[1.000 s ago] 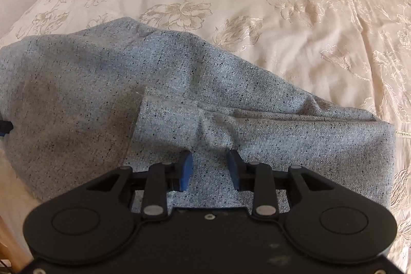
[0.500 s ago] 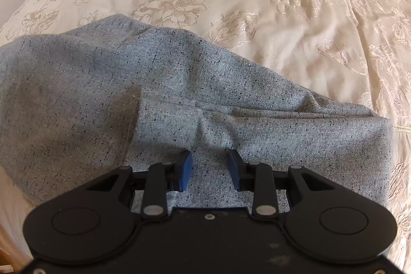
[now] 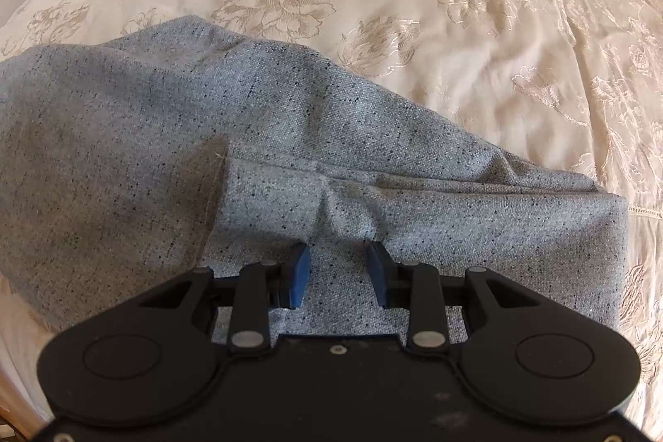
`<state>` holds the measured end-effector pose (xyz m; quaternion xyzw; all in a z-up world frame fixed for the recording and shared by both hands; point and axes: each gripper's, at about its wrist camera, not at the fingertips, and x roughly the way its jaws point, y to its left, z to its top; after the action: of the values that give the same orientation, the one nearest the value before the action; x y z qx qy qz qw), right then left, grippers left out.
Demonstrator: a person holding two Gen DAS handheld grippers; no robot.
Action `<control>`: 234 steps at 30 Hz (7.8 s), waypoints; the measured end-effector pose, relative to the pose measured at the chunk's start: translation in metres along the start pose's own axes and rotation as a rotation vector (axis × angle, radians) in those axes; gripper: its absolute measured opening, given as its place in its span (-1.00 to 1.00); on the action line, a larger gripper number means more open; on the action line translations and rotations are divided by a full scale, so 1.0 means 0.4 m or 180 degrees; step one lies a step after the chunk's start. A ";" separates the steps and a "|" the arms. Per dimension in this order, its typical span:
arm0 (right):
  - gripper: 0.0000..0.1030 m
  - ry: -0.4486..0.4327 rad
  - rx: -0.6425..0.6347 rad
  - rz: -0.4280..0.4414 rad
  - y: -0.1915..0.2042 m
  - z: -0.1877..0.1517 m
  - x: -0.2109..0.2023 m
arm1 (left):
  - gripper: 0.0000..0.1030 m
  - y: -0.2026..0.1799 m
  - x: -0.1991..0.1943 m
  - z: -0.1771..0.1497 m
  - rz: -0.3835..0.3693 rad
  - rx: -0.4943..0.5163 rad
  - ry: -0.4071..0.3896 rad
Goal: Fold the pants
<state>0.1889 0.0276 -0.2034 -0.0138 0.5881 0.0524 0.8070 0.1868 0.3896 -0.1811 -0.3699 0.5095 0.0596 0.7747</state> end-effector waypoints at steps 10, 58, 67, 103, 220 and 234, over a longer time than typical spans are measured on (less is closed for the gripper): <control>-0.34 -0.0007 -0.0057 0.0031 -0.006 -0.006 -0.005 | -0.39 -0.004 -0.038 -0.017 -0.0262 -0.0085 -0.0247; -0.31 -0.0606 0.1140 0.0506 -0.683 -0.146 -0.222 | -0.20 -0.954 0.020 -0.735 -0.1072 0.3267 0.0765; -0.30 -0.0975 0.0735 0.0490 -0.532 -0.070 -0.274 | -0.15 -0.858 0.139 -0.495 -0.0108 0.2708 0.0293; -0.29 -0.0637 -0.0079 0.0067 -0.378 -0.243 -0.212 | -0.32 -0.820 0.258 -0.262 0.0425 0.2426 0.0471; -0.36 -0.1177 -0.0442 0.0941 -0.061 0.249 -0.381 | -0.53 -0.579 -0.061 -0.134 0.1457 0.1070 -0.0573; -0.36 -0.1422 -0.0376 0.1030 -0.082 0.149 -0.538 | -0.33 -0.674 -0.149 -0.259 0.1361 0.1262 -0.0653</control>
<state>0.1835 -0.0149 0.0182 0.0452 0.3862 0.2164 0.8955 0.2078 0.1469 -0.0147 -0.0879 0.4966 0.1578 0.8490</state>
